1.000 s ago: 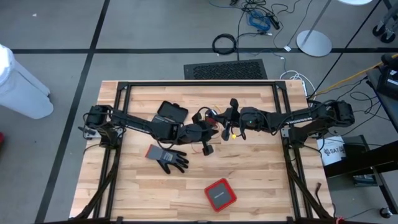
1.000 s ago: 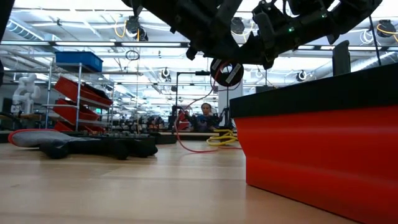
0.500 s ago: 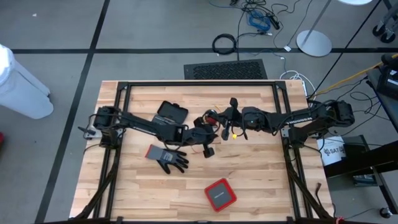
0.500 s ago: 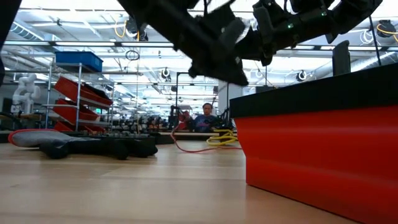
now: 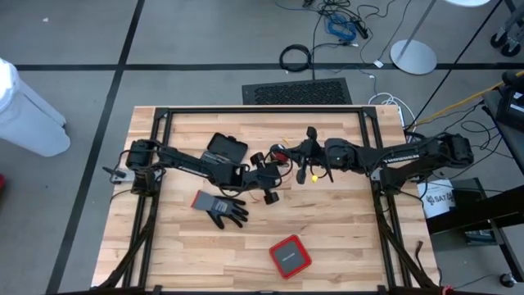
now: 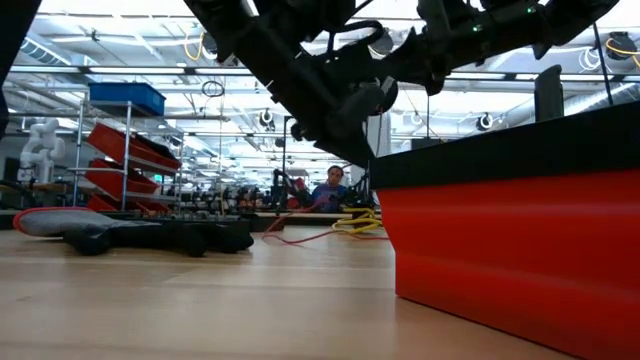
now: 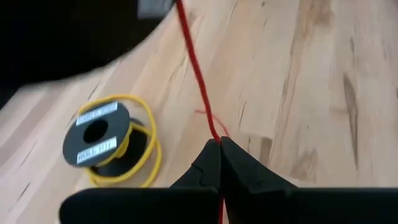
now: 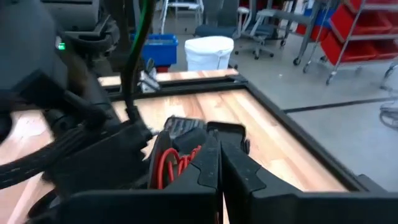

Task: Coil cords
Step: Coil the red wire onto the spool

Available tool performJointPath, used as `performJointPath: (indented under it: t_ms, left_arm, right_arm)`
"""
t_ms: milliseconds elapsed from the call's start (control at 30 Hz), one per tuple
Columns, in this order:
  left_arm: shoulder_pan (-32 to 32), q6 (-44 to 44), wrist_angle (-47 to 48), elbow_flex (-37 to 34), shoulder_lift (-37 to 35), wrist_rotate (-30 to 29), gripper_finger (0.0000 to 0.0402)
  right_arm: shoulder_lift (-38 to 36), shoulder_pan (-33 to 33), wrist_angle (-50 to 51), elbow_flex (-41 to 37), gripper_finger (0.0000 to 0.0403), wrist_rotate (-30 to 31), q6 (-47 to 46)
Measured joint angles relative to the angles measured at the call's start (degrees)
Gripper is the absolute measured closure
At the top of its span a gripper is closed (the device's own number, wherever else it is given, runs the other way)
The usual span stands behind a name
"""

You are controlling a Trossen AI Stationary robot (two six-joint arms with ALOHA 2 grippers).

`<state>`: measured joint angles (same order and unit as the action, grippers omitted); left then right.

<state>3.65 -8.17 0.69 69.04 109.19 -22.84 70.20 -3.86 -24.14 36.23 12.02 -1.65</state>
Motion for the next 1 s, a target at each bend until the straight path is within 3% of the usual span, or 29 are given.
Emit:
performJointPath:
  t_ms: [500,1000]
  left_arm:
    - [-2.16,4.57,6.09,-0.09,-7.78,-3.11,0.0402]
    - [-2.41,4.01,4.50,2.74,-8.98,4.37,0.0401]
  right_arm:
    - [-4.80,0.39,18.38,0.07,0.0403,-3.37,-2.64]
    - [-0.98,-0.11,17.56,0.07,0.0403,3.24,0.25]
